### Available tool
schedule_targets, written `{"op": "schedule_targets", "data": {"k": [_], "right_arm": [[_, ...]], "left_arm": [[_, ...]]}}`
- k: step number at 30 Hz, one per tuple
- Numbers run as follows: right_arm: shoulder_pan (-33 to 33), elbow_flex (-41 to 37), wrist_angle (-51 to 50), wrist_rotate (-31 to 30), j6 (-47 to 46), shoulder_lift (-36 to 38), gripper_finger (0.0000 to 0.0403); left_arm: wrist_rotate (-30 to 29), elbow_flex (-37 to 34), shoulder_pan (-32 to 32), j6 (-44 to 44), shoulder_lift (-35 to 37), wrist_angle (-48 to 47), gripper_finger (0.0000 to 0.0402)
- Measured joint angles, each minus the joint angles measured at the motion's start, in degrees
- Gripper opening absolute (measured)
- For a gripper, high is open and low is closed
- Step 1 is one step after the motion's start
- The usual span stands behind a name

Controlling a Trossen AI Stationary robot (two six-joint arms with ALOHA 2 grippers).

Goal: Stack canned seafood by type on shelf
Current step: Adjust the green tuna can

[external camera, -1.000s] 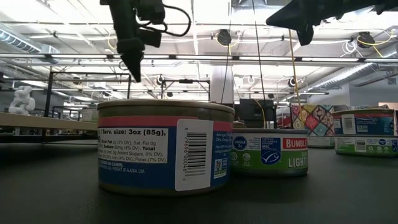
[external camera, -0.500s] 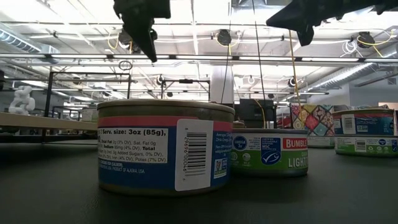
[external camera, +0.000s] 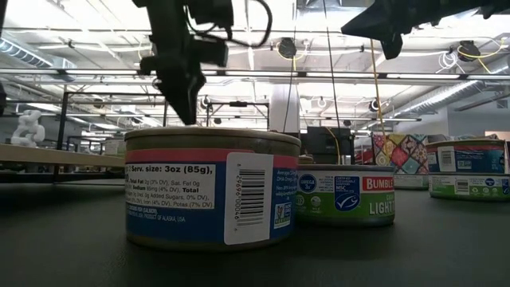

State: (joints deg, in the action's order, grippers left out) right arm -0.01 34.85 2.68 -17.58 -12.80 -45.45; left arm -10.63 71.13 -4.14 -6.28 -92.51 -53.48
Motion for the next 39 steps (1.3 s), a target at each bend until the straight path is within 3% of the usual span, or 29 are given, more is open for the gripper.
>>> {"op": "schedule_targets", "data": {"k": [8,18,26,34,39], "right_arm": [[0.0,0.0,-0.8,0.0,0.0,0.0,0.0],[0.0,0.0,-1.3,0.0,-0.2,0.0,0.0],[0.1,0.0,-2.4,0.7,-1.5,0.0,0.0],[0.1,0.0,-5.0,1.5,-2.4,0.0,0.0],[0.1,0.0,-4.7,1.5,-3.0,0.0,0.0]], "left_arm": [[-3.2,0.0,0.0,1.1,-2.8,-4.4,0.0147],[-3.1,-0.8,-0.4,5.9,-2.9,-9.3,0.0147],[1.1,-0.9,-0.2,9.8,0.6,-10.9,0.0147],[-1.9,-12.9,-0.3,14.7,11.5,-3.4,0.0147],[-4.9,-19.4,-0.3,15.0,14.3,1.2,0.0147]]}}
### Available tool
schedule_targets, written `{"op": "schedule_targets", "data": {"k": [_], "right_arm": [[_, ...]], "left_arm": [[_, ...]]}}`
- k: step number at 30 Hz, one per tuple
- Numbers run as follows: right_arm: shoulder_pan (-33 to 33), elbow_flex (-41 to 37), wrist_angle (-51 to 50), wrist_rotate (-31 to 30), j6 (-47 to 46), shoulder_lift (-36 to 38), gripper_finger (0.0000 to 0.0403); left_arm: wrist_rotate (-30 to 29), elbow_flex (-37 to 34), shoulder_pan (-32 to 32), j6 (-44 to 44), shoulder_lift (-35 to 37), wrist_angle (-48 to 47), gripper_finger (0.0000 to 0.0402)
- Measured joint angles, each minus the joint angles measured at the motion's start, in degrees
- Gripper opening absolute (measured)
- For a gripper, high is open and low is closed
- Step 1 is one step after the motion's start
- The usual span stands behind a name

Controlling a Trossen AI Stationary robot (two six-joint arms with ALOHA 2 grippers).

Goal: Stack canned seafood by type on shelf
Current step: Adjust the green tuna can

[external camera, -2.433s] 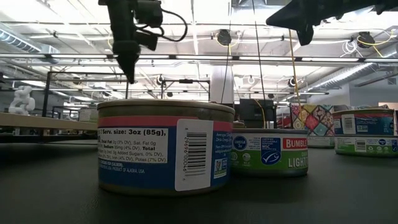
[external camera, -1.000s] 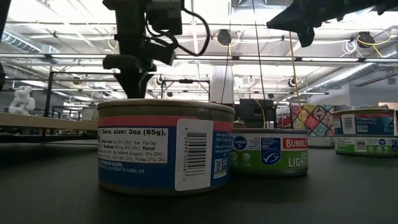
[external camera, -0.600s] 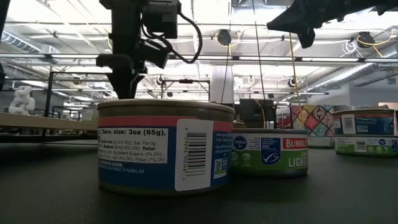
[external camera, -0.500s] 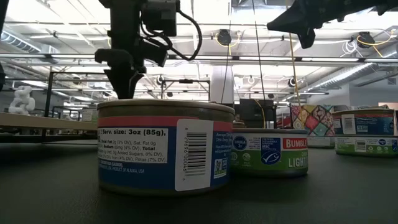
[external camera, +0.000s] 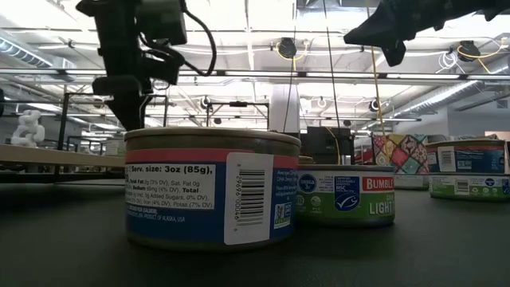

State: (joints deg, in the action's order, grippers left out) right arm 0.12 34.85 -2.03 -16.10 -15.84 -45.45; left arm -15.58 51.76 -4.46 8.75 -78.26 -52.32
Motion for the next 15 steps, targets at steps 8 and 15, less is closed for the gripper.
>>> {"op": "schedule_targets", "data": {"k": [8,15], "right_arm": [[0.0,0.0,0.4,0.0,0.0,0.0,0.0],[0.0,0.0,0.2,0.0,0.0,0.0,0.0]], "left_arm": [[2.2,-1.6,0.0,1.4,2.0,0.1,0.0147],[4.7,-1.8,0.0,5.2,4.2,-6.5,0.0147]]}}
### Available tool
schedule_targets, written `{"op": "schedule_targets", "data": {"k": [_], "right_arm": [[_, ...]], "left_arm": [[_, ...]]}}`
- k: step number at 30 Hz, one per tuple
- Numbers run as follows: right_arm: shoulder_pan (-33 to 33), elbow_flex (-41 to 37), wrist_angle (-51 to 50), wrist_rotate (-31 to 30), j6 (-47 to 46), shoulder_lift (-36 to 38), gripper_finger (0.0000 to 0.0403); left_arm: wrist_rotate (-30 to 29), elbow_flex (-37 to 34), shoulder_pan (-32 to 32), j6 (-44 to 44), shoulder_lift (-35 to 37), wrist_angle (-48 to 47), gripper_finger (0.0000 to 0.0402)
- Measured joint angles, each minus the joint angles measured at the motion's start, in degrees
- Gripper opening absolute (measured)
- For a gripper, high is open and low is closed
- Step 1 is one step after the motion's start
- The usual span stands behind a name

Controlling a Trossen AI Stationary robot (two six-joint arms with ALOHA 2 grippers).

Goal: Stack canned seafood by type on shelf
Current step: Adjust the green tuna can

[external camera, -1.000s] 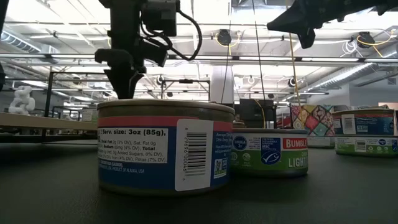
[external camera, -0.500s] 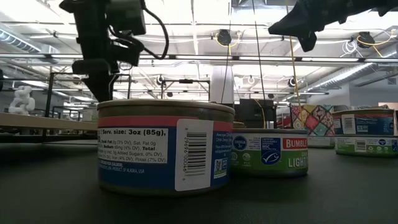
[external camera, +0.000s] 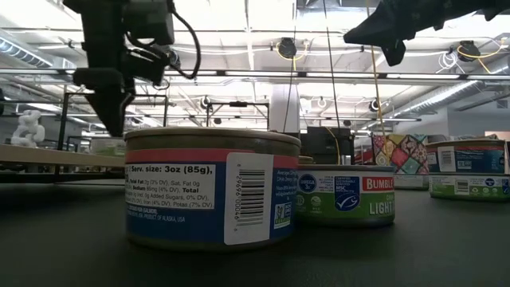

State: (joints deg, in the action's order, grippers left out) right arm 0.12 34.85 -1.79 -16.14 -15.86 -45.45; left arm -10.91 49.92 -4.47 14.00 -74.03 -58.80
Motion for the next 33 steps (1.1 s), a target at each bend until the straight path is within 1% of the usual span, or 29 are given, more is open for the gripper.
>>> {"op": "schedule_targets", "data": {"k": [4,14,19,25,33], "right_arm": [[0.0,0.0,-0.1,0.0,0.0,0.0,0.0],[0.0,0.0,-0.2,0.0,0.0,0.0,0.0],[0.0,0.0,-0.3,0.0,0.0,0.0,0.0],[0.0,0.0,-0.2,0.0,0.0,0.0,0.0],[0.0,0.0,-0.2,0.0,-0.2,0.0,0.0]], "left_arm": [[0.7,0.0,0.0,2.2,0.2,-2.8,0.0147],[1.9,-2.7,1.6,5.4,0.7,-3.4,0.0147],[3.5,-3.1,3.2,8.2,3.0,-8.0,0.0147],[3.8,-3.6,4.4,12.3,6.2,-13.2,0.0147],[4.2,-6.9,5.0,14.0,7.7,-12.6,0.0147]]}}
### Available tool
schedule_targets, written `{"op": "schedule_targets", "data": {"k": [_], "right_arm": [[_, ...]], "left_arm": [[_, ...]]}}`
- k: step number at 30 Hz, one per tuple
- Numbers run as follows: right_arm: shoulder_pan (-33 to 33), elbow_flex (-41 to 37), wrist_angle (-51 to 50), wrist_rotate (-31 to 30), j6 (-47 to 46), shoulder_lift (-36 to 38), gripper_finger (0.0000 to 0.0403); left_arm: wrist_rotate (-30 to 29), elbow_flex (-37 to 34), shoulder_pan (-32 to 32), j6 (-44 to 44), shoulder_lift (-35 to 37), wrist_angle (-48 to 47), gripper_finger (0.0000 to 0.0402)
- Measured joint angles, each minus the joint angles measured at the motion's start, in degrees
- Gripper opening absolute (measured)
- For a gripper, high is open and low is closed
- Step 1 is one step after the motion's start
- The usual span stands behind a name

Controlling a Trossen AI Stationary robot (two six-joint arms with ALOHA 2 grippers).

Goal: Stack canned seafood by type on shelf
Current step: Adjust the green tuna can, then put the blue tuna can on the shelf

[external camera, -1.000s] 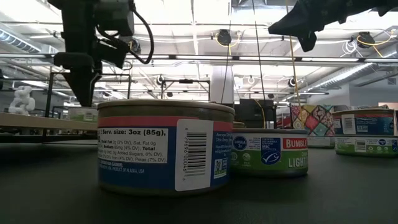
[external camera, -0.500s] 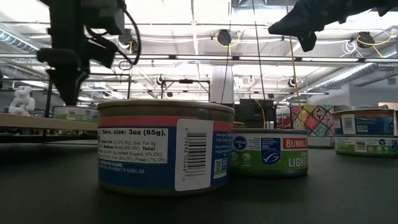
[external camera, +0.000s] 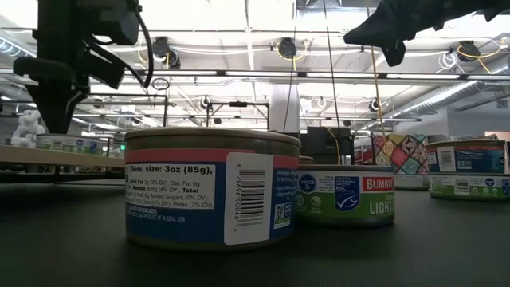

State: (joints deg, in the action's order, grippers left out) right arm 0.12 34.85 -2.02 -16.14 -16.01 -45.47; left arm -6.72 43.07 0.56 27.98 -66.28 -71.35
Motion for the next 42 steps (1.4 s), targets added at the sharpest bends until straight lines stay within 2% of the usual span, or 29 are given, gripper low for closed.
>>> {"op": "schedule_targets", "data": {"k": [7,23,37,42], "right_arm": [[0.0,0.0,0.0,0.0,-0.3,0.0,0.0],[0.0,0.0,0.0,0.0,-0.3,0.0,0.0],[0.0,0.0,0.0,0.0,-0.3,0.0,0.0],[0.0,0.0,0.0,0.0,-0.3,0.0,0.0]], "left_arm": [[0.0,-0.4,0.0,0.2,0.6,-3.5,0.0147],[-1.3,-0.1,0.0,-1.2,3.7,-3.2,0.0147],[-2.1,9.5,0.0,-1.8,4.5,-5.2,0.0148],[-0.4,13.0,0.1,-2.8,4.6,-0.2,0.0148]]}}
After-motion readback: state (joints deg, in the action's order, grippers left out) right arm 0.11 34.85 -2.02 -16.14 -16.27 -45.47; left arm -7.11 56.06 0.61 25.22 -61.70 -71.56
